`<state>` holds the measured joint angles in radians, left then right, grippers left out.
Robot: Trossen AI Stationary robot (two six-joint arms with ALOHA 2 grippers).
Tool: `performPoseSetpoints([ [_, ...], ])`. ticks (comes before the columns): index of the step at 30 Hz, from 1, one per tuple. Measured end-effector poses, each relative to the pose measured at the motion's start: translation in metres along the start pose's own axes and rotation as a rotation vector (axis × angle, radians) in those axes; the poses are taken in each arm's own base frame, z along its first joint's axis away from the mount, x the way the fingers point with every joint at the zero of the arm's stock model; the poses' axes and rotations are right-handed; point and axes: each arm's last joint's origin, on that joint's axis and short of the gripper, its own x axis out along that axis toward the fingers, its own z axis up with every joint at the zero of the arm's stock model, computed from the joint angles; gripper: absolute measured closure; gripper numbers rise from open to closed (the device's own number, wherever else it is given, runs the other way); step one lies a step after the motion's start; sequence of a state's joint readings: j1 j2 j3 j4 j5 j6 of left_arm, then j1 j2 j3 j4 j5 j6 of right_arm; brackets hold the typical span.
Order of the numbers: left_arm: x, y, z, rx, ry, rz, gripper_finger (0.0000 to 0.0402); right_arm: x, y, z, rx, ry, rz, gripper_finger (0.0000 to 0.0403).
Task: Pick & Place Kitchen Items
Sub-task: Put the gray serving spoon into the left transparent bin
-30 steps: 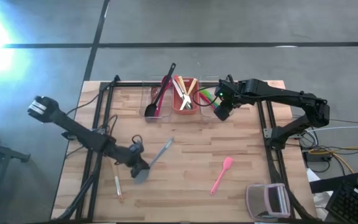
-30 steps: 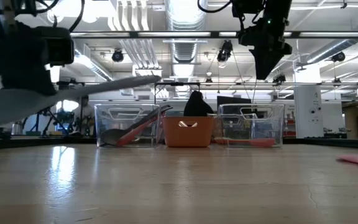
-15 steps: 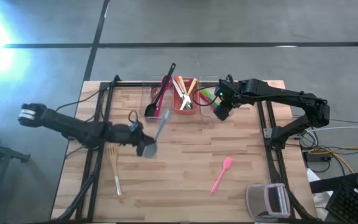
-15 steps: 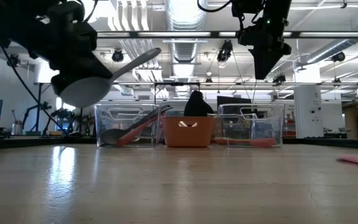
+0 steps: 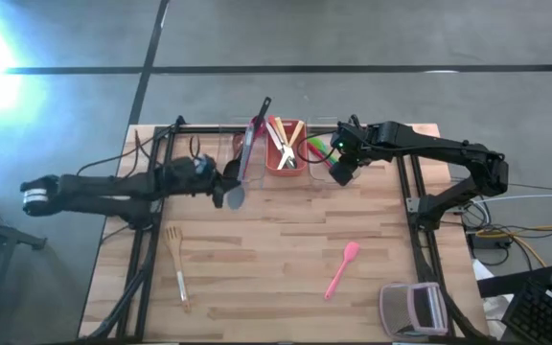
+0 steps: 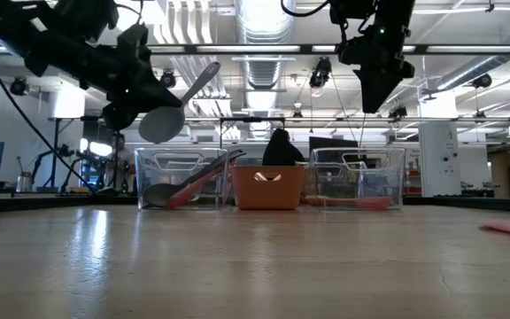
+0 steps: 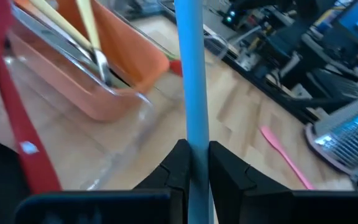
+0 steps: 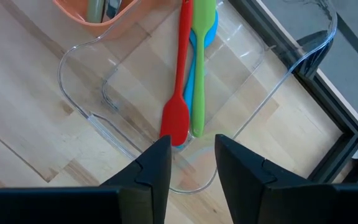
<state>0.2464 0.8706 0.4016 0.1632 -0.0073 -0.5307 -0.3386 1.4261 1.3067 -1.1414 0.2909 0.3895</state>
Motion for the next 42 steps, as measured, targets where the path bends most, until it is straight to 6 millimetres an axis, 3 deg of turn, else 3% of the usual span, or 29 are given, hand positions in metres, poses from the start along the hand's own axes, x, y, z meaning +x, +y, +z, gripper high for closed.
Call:
performPoseSetpoints([
  [12,0.004,0.036,0.041,0.059,-0.072,0.137,0.0361,0.000,0.000,0.000,0.000,-0.002,0.001,0.0298],
  [26,0.039,0.071,0.074,0.082,-0.006,0.238,0.0362,0.000,0.000,0.000,-0.002,-0.002,0.001,0.0282],
  [31,0.048,0.076,0.074,0.061,0.054,0.265,0.0362,0.000,0.000,0.000,-0.005,0.002,0.000,0.0285],
  [42,0.058,0.093,0.050,-0.019,0.155,0.350,0.0362,0.000,0.000,0.000,-0.006,0.004,-0.001,0.0287],
])
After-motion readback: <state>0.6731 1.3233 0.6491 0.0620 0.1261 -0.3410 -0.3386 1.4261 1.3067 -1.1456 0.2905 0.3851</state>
